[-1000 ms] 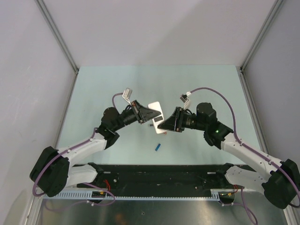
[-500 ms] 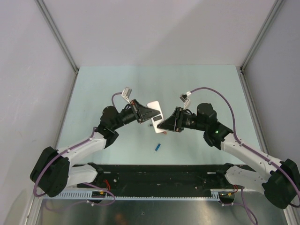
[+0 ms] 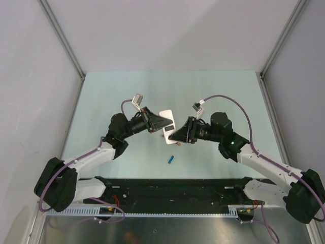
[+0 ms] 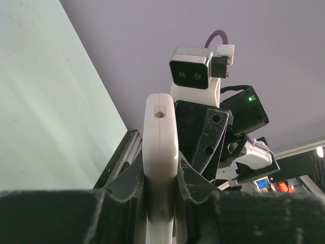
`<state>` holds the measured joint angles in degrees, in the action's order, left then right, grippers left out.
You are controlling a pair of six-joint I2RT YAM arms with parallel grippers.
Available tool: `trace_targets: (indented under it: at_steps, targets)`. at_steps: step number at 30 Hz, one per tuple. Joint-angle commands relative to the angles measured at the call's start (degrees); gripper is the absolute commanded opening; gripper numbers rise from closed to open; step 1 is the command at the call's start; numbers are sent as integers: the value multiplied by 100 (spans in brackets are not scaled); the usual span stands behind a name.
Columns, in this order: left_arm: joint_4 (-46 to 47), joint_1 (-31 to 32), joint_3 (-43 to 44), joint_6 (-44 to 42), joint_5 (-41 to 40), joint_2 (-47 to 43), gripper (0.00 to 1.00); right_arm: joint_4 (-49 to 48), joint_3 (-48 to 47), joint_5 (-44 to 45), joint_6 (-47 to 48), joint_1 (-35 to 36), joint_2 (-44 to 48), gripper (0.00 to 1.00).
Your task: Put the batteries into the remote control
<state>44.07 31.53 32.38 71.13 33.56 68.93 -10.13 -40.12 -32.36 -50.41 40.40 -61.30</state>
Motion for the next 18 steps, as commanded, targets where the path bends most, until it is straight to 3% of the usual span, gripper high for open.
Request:
trace_targets:
  at_steps: [1,18]
  targets:
    - [699,-226,559,225,-702,-20,0,749,145,-455,242,275,-102,33]
    - [822,-367,524,269,-711,33,0,960,136,-455,278,372,-14,40]
